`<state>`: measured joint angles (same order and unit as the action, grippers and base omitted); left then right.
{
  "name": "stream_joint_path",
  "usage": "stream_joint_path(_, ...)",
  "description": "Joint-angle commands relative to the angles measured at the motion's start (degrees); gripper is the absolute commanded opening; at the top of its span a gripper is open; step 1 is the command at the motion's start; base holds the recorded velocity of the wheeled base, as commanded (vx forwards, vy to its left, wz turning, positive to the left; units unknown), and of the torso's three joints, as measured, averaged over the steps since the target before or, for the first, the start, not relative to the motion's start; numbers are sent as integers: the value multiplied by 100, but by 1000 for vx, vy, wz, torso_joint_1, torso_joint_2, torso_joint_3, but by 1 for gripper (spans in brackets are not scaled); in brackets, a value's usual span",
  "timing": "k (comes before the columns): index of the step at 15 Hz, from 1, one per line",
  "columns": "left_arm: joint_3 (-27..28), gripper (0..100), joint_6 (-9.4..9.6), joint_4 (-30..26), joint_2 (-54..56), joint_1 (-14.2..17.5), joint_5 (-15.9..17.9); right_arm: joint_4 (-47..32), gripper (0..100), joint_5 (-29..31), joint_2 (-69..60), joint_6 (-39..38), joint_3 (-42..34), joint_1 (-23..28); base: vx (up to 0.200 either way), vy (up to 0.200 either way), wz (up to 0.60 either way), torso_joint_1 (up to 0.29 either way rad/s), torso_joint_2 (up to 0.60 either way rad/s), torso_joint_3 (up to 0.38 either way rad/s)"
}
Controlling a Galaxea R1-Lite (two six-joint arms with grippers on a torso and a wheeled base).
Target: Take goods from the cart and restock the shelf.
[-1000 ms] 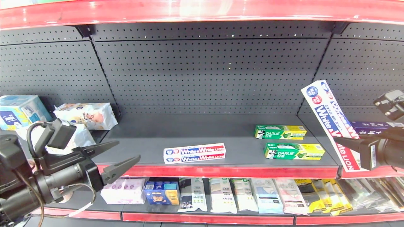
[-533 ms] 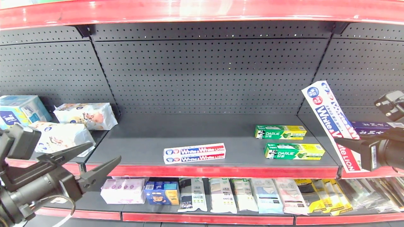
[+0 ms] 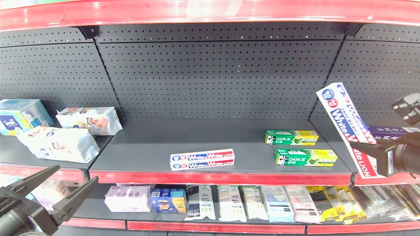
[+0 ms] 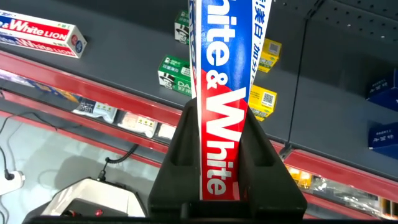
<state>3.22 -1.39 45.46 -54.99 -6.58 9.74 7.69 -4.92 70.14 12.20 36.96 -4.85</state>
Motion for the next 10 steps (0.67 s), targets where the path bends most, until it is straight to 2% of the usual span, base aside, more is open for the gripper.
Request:
stream_joint_path(1,-93,100,-10,-283,656,-1,10,4,0,9,-80,10,-31,2,0,0,0,0,0,0)
stream_joint_path(3,-102,100,-28,-978,1263,-1,98,4,0,35,-150,10,-14,-7,0,0,0,0,0,0)
stream_joint_path(6,-120,100,-19,-2313,2212,-10,151,4,0,97,-203,10,-5,-7,0,0,0,0,0,0)
stream_joint_path(8,-128,100,-63,-2691,2282,-10,116,4,0,132,-203,10,66,2,0,0,0,0,0,0)
stream_joint_path(10,-128,100,-177,-2683,2107,34,-25,-31,0,211,-264,19,127,2,0,0,0,0,0,0)
